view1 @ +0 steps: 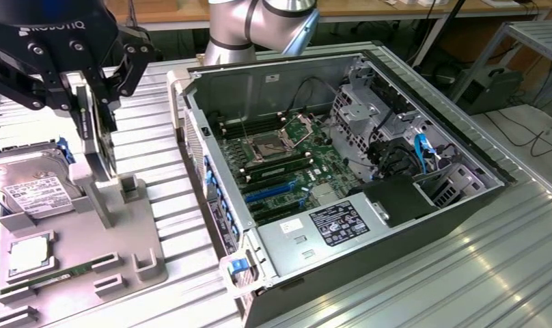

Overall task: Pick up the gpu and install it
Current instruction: 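Pick up the gpu and move the gpu toward the slot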

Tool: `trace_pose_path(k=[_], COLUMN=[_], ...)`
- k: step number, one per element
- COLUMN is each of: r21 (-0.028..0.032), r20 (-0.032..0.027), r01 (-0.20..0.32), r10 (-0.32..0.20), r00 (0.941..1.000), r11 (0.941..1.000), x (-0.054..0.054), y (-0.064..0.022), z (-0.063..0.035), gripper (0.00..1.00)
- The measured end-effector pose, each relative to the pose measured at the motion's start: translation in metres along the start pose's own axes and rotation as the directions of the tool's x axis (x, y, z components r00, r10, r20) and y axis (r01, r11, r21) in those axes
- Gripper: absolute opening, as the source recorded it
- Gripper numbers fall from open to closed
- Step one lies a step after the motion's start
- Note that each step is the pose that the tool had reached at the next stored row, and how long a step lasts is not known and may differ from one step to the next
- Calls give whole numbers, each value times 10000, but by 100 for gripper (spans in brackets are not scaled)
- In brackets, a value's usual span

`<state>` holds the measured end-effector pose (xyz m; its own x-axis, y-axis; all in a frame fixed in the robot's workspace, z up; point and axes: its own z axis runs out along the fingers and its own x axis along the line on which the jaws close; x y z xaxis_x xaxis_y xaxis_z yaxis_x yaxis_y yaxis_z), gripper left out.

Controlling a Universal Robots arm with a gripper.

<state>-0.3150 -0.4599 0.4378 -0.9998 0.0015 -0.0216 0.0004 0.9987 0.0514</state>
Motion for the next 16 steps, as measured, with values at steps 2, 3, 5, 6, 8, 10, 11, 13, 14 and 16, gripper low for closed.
trace_pose_path(k=[2, 3, 5, 6, 8, 10, 11, 13, 14, 16], r21=[-1, -1, 0, 0, 18, 88, 101, 102, 103, 103], r20=[1, 0, 0, 0, 0, 1, 2, 1, 1, 0], r01=[0, 1, 0, 0, 2, 2, 4, 3, 3, 3], r10=[0, -1, 0, 0, -2, -2, -4, -3, -3, -3], r00=[10000, 10000, 10000, 10000, 10000, 10000, 10000, 10000, 10000, 10000], r11=[10000, 10000, 10000, 10000, 10000, 10000, 9999, 9999, 9999, 9999], x=[0, -1, -1, -2, -3, -4, -4, -3, -3, -3], y=[1, 1, 3, 4, 6, 7, 6, 6, 7, 7], z=[-13, -27, -57, -79, -115, -129, -130, -130, -131, -131], gripper=[28, 28, 28, 28, 28, 28, 28, 28, 28, 28])
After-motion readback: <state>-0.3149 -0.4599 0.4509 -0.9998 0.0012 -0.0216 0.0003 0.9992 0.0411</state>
